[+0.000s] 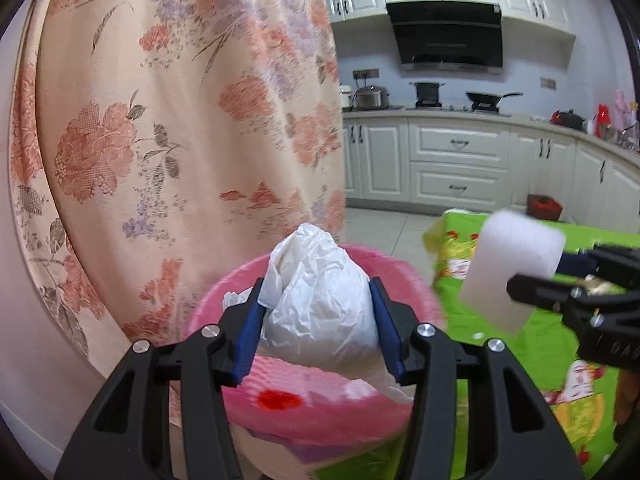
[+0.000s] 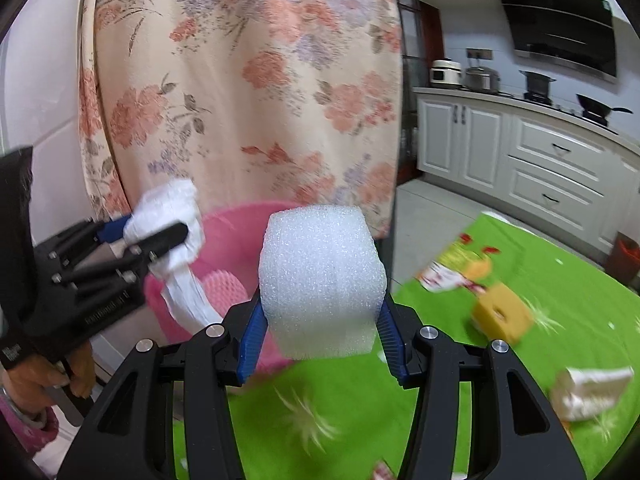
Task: Collect trash
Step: 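Carry the foam cube and plastic bag to the pink wastebasket, then open both tools over the wastebasket to drop the cube and bag, then move both tools back over the table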
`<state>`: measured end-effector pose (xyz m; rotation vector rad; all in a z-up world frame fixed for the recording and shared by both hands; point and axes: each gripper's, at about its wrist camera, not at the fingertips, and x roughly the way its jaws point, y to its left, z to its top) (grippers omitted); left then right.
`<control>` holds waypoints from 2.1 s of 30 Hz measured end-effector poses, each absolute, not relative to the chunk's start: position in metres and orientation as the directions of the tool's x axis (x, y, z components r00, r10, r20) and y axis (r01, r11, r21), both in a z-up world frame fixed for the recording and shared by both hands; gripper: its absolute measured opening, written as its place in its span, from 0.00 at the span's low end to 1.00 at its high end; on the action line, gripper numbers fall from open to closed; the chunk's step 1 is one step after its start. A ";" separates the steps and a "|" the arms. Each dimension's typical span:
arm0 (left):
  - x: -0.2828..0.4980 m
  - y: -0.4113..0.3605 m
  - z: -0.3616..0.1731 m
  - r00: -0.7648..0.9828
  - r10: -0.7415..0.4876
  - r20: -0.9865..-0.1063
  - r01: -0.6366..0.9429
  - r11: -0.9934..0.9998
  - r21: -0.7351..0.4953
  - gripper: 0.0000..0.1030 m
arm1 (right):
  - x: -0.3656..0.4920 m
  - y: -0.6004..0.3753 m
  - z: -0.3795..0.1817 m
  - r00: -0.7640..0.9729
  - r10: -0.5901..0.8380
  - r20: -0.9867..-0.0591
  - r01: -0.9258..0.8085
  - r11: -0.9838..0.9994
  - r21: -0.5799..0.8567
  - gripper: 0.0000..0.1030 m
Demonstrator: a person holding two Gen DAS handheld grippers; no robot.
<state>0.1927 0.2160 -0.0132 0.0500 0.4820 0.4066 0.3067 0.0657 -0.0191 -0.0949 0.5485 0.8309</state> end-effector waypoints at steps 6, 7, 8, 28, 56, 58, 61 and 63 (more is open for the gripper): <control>0.206 0.251 -0.014 0.776 0.440 -0.452 -0.413 0.896 0.163 0.48 | 0.324 0.097 -0.012 0.505 0.711 -0.490 -0.736 0.651 0.186 0.47; 0.208 0.258 -0.013 0.774 0.443 -0.452 -0.422 0.893 0.153 0.48 | 0.326 0.103 -0.012 0.501 0.713 -0.490 -0.738 0.648 0.188 0.47; 0.210 0.265 -0.013 0.772 0.444 -0.456 -0.430 0.892 0.140 0.49 | 0.327 0.106 -0.012 0.500 0.713 -0.491 -0.740 0.647 0.187 0.47; 0.188 0.292 -0.006 0.745 0.506 -0.435 -0.538 0.841 0.058 0.76 | 0.320 0.100 -0.022 0.442 0.777 -0.449 -0.757 0.591 0.278 0.67; 0.230 0.094 -0.062 0.833 0.184 -0.522 -0.190 0.981 0.042 0.95 | 0.319 -0.092 -0.096 0.671 0.428 -0.605 -0.353 0.902 0.248 0.67; 0.236 0.081 -0.067 0.838 0.160 -0.522 -0.165 0.986 0.037 0.95 | 0.325 -0.115 -0.101 0.688 0.386 -0.615 -0.278 0.922 0.268 0.67; 0.244 0.065 -0.075 0.848 0.142 -0.510 -0.143 0.989 0.038 0.95 | 0.333 -0.142 -0.104 0.708 0.345 -0.616 -0.196 0.934 0.297 0.67; 0.252 0.060 -0.079 0.847 0.152 -0.509 -0.147 0.988 0.051 0.95 | 0.339 -0.153 -0.104 0.721 0.322 -0.614 -0.162 0.939 0.303 0.67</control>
